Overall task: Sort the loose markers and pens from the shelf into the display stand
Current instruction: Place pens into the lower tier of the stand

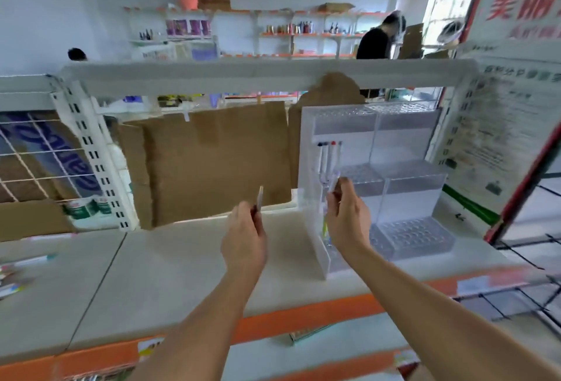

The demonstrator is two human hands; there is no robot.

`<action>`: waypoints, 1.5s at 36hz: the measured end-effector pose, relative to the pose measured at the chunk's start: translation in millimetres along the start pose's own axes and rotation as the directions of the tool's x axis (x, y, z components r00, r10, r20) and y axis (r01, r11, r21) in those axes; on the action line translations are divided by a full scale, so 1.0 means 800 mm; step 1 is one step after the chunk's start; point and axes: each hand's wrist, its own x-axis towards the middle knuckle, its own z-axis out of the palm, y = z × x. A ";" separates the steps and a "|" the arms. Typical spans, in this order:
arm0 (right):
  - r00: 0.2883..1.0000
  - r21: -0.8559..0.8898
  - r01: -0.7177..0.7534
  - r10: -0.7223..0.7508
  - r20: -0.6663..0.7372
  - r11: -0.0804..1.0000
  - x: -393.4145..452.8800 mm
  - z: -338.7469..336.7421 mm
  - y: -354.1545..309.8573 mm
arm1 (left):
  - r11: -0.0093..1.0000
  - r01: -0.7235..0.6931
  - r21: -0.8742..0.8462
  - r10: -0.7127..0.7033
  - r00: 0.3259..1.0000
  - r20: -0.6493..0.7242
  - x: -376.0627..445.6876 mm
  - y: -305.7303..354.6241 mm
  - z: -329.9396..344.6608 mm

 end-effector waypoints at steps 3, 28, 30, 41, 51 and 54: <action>0.999 0.057 -0.007 0.010 -0.045 0.998 0.031 -0.030 0.013 | 0.999 -0.029 -0.040 0.029 1.000 -0.002 0.002 0.029 0.019; 0.997 -0.076 0.020 -0.015 0.069 0.997 0.172 -0.022 0.060 | 0.981 -0.154 -0.122 0.149 0.988 -0.048 0.093 0.094 0.100; 0.995 -0.073 0.003 0.004 0.101 0.997 0.175 -0.019 0.063 | 0.980 -0.159 -0.116 0.154 0.987 -0.050 0.095 0.097 0.103; 0.964 -0.190 -0.039 0.087 0.252 0.981 0.183 -0.007 0.074 | 0.985 -0.136 -0.109 0.127 0.988 -0.085 0.090 0.108 0.112; 0.960 -0.340 0.013 0.084 0.269 0.940 0.177 -0.004 0.069 | 0.991 -0.107 -0.080 0.096 0.986 -0.137 0.078 0.105 0.109; 0.958 -0.331 0.027 0.070 0.277 0.943 0.171 -0.001 0.075 | 0.991 -0.113 -0.076 0.100 0.983 -0.153 0.073 0.106 0.105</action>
